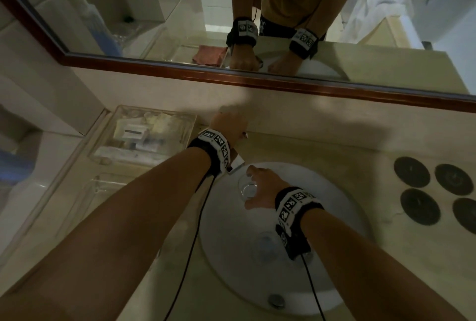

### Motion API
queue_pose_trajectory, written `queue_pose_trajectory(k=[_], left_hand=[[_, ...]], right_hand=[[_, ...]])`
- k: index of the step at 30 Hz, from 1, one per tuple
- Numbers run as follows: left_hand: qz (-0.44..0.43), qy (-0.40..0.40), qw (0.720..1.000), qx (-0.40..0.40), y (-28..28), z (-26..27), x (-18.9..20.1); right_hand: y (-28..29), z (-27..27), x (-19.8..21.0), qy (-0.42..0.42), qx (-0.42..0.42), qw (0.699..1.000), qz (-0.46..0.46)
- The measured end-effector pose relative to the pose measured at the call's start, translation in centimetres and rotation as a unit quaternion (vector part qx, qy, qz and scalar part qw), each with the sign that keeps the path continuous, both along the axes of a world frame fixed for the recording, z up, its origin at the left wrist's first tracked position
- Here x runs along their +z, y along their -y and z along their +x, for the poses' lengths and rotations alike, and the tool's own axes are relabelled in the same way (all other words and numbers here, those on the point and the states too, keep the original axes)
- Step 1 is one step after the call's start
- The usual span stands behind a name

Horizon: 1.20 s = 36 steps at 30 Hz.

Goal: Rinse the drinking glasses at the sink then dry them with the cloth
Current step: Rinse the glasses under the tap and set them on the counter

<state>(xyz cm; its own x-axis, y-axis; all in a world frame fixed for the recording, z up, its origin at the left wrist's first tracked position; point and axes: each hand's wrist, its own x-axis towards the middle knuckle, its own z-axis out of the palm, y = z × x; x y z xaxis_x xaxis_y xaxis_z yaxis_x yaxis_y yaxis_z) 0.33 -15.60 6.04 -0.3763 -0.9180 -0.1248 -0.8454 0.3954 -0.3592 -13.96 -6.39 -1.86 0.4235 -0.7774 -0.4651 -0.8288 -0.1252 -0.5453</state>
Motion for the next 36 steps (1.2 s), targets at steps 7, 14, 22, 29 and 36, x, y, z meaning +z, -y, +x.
queue_pose_trajectory(k=[7,14,22,29,36], left_hand=[[0.015,-0.054,0.998,0.032,0.5,0.2,-0.3],[-0.018,-0.240,0.970,0.039,-3.0,1.8,0.3],[-0.146,-0.362,0.919,0.057,-9.4,5.6,-0.1],[-0.032,-0.365,0.919,0.143,-13.6,7.4,-4.0],[0.121,-0.300,0.939,0.115,-14.2,7.2,-5.2]], right_hand=[[-0.3,0.2,-0.4,0.009,-0.028,1.000,0.003],[-0.8,0.9,-0.4,0.062,-0.062,0.996,-0.003],[-1.6,1.9,-0.7,0.079,-0.101,0.992,-0.002],[-2.0,2.4,-2.1,0.145,-0.183,0.972,-0.026],[-2.3,2.4,-2.9,0.162,-0.183,0.970,-0.020]])
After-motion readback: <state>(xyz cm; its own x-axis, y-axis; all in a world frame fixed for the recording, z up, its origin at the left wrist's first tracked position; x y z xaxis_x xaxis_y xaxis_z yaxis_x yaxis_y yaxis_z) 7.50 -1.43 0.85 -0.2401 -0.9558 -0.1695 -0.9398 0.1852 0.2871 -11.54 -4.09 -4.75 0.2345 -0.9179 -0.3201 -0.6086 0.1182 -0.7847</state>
